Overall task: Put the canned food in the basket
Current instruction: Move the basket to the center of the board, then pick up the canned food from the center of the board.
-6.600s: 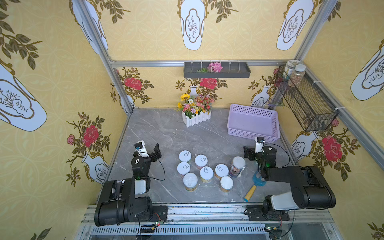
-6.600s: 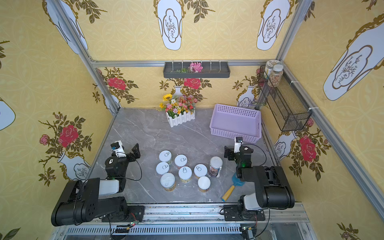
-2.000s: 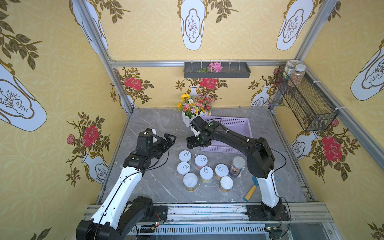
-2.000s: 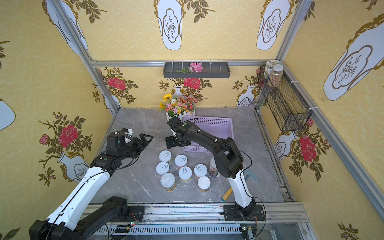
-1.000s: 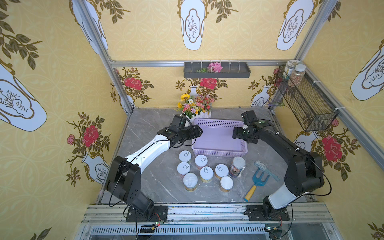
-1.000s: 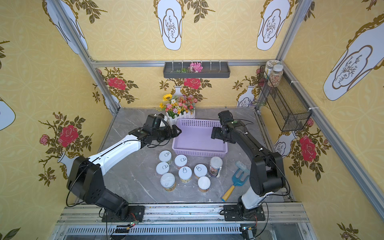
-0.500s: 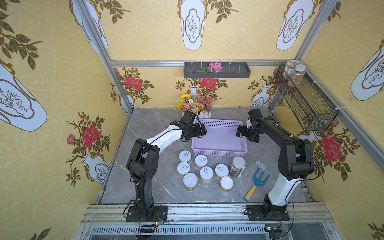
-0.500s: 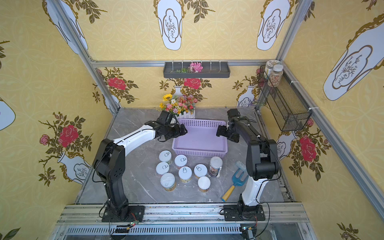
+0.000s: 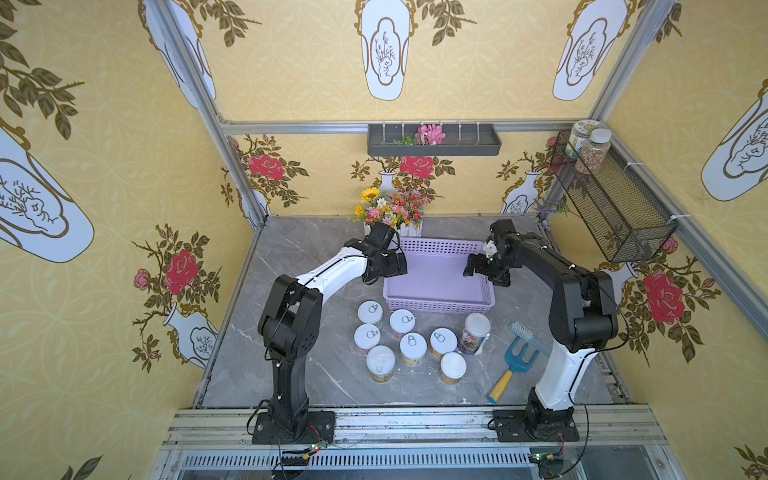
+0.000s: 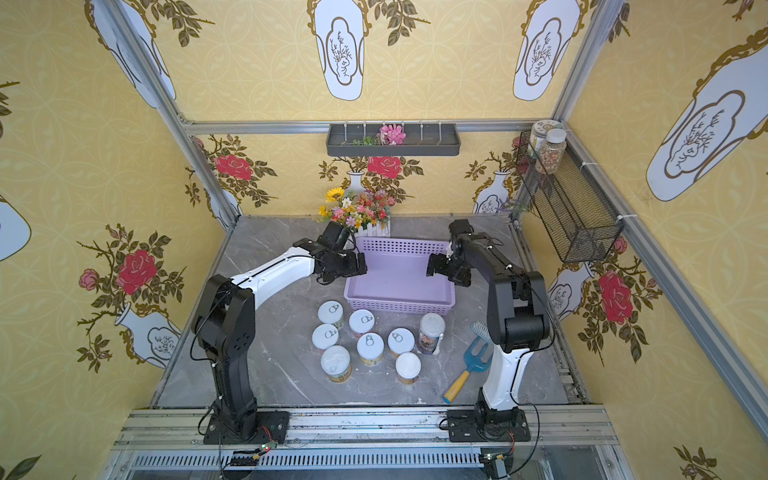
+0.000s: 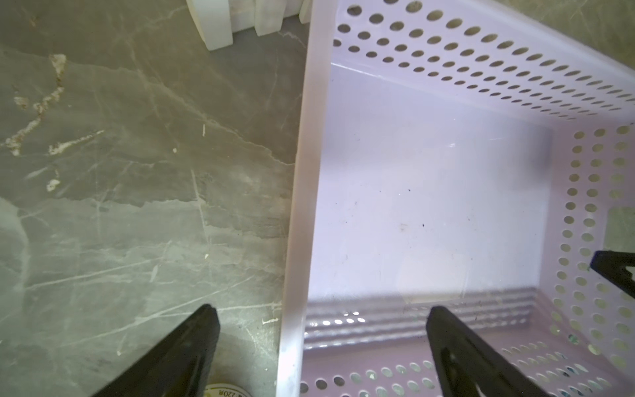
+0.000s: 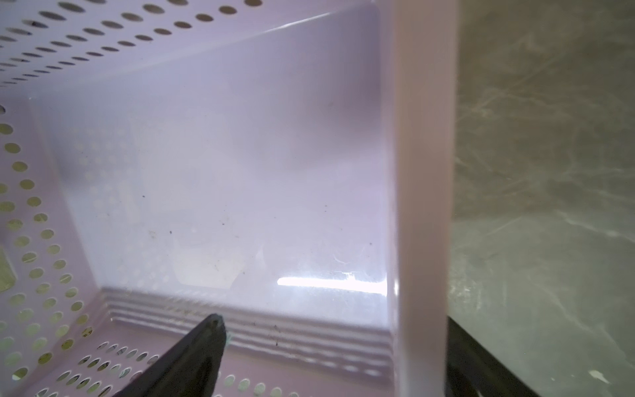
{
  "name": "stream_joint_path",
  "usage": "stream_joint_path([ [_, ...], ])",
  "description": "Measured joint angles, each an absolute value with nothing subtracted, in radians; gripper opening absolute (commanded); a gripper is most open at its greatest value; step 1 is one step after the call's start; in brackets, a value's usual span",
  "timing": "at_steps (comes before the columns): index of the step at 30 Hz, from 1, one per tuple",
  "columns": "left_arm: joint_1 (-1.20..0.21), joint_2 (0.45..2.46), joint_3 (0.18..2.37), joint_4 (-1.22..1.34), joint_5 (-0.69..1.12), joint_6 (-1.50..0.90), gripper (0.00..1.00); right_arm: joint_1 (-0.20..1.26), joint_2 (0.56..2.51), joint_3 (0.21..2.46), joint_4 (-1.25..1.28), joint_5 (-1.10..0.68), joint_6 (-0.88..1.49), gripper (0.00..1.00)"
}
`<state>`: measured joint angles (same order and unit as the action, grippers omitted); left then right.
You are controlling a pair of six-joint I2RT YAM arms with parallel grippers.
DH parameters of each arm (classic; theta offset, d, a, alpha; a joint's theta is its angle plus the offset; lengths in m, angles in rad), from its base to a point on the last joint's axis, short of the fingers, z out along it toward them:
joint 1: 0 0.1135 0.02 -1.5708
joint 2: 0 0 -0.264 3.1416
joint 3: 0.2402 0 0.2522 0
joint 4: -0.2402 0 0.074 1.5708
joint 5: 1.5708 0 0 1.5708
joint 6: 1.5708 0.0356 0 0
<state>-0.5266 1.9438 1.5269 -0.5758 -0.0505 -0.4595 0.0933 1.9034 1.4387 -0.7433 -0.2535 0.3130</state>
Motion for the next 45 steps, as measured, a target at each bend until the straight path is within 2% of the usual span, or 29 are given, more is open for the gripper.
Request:
stream_joint_path([
  [11, -0.523, 1.941, 1.491, -0.570, 0.013, -0.426, 1.00, 0.204, 1.914, 1.472, -0.778, -0.212, 0.284, 0.97],
  [25, -0.523, 1.837, 1.351, -0.580, -0.106, -0.439, 1.00, 0.295, 1.912, 1.458, -0.779, -0.201, 0.315, 0.97],
  [31, -0.514, 1.819, 1.363, -0.592, -0.146, -0.472, 1.00, 0.286, 1.864, 1.461, -0.759, -0.117, 0.369, 0.97],
  [41, -0.511, 1.597, 1.295, -0.626, -0.275, -0.498, 1.00, 0.316, 1.679, 1.391, -0.776, 0.041, 0.455, 0.97],
  [45, -0.532, 1.425, 1.182, -0.607, -0.260, -0.501, 1.00, 0.404, 1.571, 1.317, -0.791, 0.108, 0.464, 0.97],
])
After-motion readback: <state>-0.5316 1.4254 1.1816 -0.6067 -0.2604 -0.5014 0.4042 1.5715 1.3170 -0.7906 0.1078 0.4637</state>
